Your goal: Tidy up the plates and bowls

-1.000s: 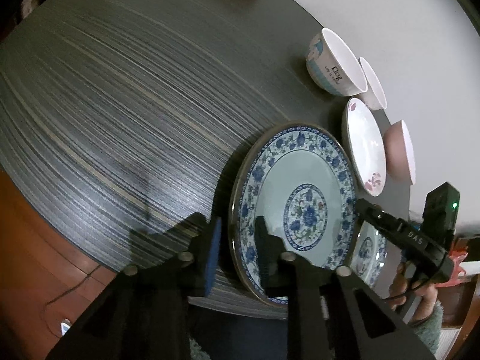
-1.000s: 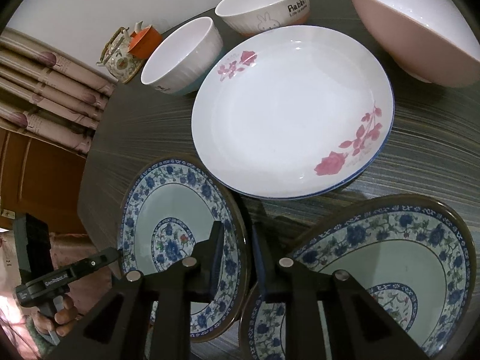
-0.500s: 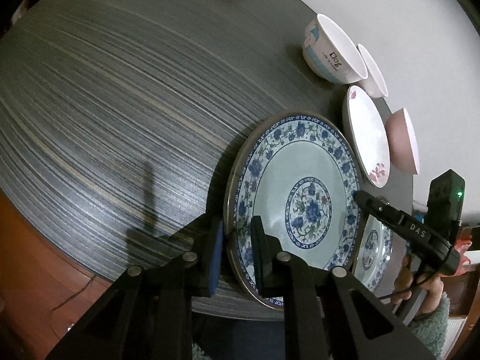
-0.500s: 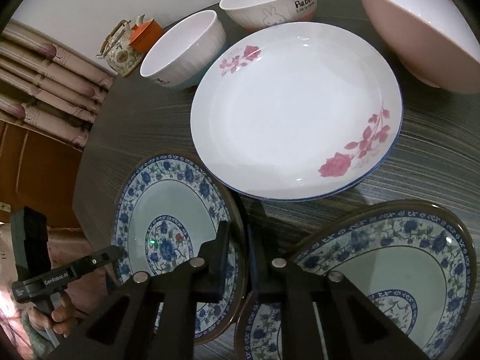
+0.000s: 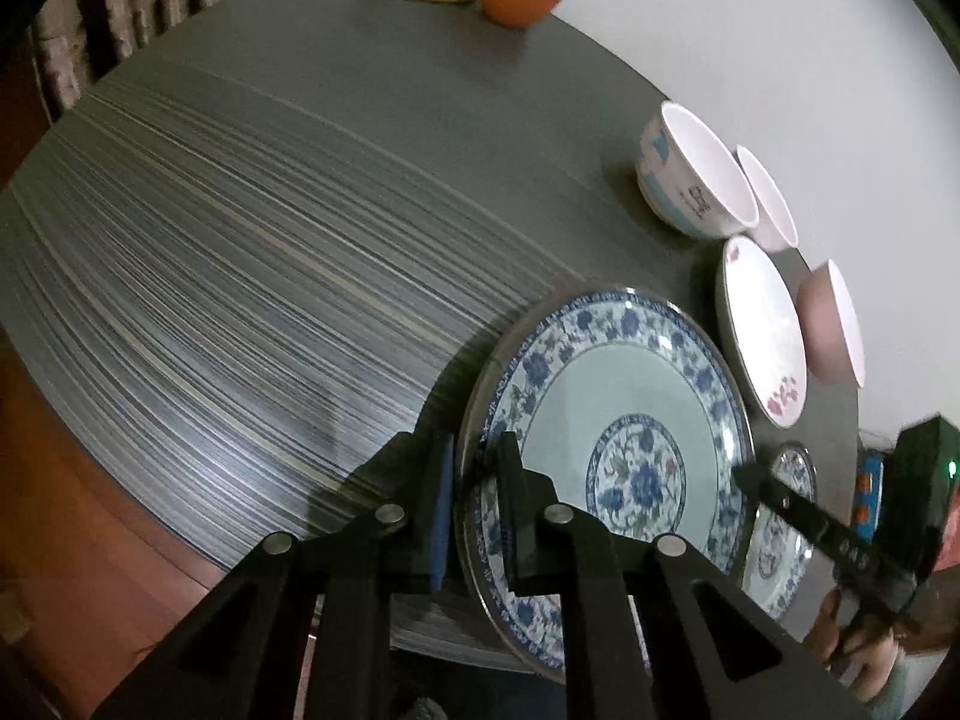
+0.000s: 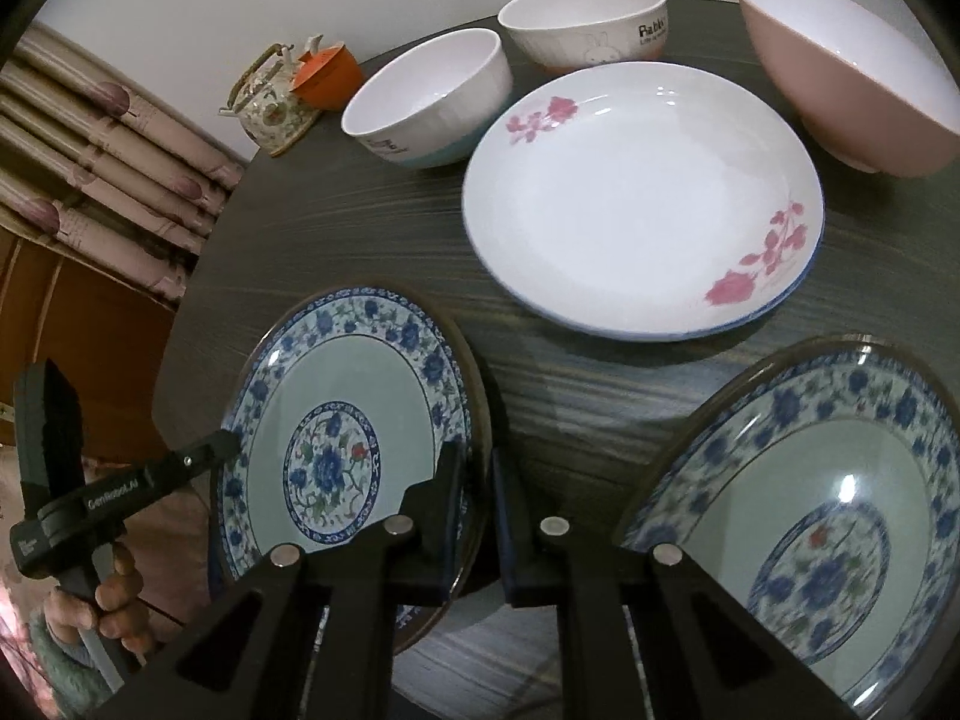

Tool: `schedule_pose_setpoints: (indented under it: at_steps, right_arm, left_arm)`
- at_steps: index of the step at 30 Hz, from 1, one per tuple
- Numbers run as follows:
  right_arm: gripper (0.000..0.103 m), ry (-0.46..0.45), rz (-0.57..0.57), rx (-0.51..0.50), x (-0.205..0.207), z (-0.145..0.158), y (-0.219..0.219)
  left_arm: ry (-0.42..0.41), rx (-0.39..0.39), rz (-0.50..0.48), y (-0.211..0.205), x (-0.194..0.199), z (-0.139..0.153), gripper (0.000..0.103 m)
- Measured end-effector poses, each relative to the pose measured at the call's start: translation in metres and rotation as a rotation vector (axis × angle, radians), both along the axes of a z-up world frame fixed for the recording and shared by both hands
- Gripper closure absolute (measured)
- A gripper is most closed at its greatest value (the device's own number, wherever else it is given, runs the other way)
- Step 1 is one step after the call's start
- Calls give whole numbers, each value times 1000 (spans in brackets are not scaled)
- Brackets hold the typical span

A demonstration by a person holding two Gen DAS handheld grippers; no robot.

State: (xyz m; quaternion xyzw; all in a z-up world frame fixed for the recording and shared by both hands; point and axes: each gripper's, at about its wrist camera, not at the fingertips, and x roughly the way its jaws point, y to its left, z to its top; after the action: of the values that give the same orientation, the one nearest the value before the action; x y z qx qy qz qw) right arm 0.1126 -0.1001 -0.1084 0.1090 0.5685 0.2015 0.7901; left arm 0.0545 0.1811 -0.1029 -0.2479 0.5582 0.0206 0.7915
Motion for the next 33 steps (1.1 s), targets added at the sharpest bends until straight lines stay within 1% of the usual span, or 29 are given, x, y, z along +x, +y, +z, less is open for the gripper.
schedule_pose_setpoints:
  at_steps: [4,9,16,23,33]
  right_arm:
    - [92,-37,-21,2,-10,0,8]
    - [92,-25,-58,34,-20,-9,7]
    - [92,-40,-90,55,-26,-12,9]
    - [92,-56,-110,58,-31,-18,17]
    - [92,-41,-118,52,-34,-23,18]
  left_arm:
    - [-6,18,18,10,0,2,92]
    - [-15,28,40,15,0,2,92]
    - [-21,37,55,16,1,-1,92]
    - [-1,36,74,18,6,-7,91]
    - [28,39,85,19,5,-13,88]
